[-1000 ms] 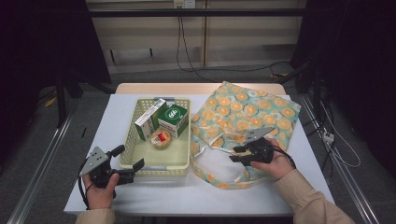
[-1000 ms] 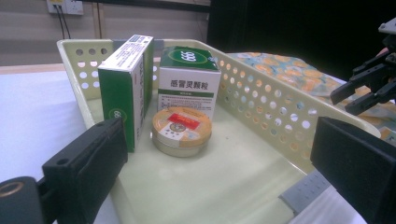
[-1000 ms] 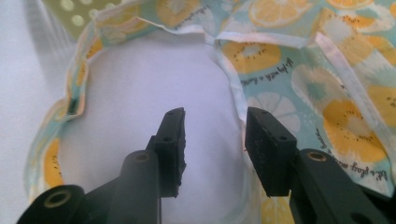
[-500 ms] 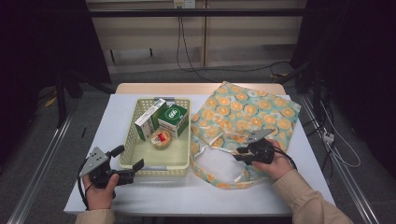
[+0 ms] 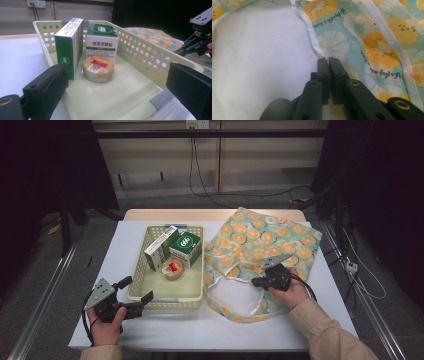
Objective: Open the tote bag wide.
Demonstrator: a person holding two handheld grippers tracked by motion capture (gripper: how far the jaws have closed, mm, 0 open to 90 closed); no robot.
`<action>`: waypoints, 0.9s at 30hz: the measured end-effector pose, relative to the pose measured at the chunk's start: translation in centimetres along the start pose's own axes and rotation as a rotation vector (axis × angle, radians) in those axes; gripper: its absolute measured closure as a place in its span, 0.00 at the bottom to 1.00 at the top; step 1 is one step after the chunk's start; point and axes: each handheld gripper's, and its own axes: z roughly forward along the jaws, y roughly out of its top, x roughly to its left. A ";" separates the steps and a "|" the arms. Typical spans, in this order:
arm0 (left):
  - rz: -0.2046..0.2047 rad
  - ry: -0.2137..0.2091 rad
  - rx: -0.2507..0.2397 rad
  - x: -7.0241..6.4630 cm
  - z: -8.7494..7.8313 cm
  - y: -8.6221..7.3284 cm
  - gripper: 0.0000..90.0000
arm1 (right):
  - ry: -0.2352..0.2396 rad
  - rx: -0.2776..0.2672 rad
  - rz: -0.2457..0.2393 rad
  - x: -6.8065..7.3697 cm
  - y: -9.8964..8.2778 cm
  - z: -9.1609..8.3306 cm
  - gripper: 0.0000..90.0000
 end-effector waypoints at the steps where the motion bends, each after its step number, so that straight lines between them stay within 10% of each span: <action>1: -0.004 0.001 0.000 0.0 0.0 0.0 0.04 | 0.014 0.000 0.011 0.0 0.0 0.0 1.00; 11: 0.000 0.007 0.003 -0.2 -0.4 -0.1 0.04 | 0.128 -0.025 -0.009 1.5 0.6 -0.7 1.00; 27: 0.005 -0.007 0.007 -0.3 0.1 0.1 0.04 | 0.116 -0.073 0.007 1.2 1.7 -2.0 1.00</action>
